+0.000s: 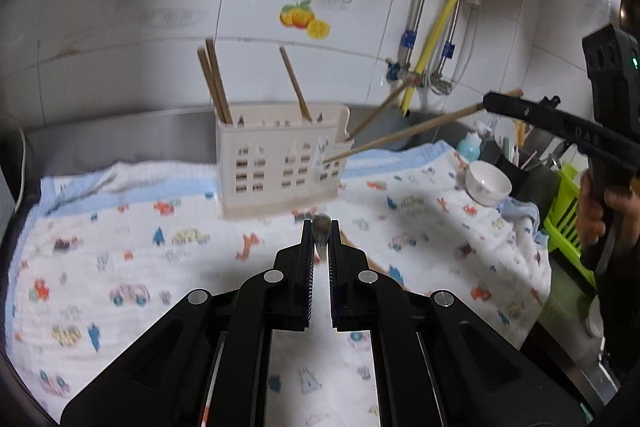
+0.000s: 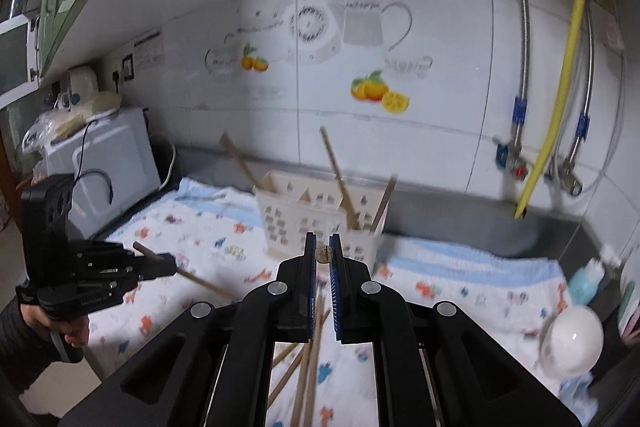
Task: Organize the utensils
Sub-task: 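Lift the chopsticks and carry them over the holder with both tools, then open both tools to drop the chopsticks into the holder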
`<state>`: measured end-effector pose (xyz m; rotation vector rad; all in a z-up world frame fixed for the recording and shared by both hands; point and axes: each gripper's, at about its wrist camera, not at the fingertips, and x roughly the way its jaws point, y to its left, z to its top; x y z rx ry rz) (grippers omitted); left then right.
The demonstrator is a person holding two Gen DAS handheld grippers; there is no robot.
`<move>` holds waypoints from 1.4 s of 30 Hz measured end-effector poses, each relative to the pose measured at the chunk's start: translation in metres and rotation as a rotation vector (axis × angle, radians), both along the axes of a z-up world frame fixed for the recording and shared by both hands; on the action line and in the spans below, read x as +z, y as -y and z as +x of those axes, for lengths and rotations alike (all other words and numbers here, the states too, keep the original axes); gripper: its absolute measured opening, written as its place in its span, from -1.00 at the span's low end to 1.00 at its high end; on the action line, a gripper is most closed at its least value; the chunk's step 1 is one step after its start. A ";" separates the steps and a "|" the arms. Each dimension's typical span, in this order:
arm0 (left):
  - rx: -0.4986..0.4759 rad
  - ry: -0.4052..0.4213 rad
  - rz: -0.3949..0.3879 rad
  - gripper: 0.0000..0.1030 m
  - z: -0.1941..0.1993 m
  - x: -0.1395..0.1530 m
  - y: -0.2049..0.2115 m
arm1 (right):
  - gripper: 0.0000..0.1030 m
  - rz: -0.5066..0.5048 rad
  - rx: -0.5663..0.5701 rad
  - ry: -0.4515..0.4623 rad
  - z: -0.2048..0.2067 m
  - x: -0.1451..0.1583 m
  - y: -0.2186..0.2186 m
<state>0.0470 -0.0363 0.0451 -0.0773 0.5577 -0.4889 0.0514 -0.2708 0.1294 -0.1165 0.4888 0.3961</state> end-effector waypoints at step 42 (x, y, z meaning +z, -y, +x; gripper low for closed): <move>0.182 0.319 0.058 -0.91 0.143 0.134 0.015 | -0.69 -0.149 -0.035 -0.140 0.138 0.008 -0.019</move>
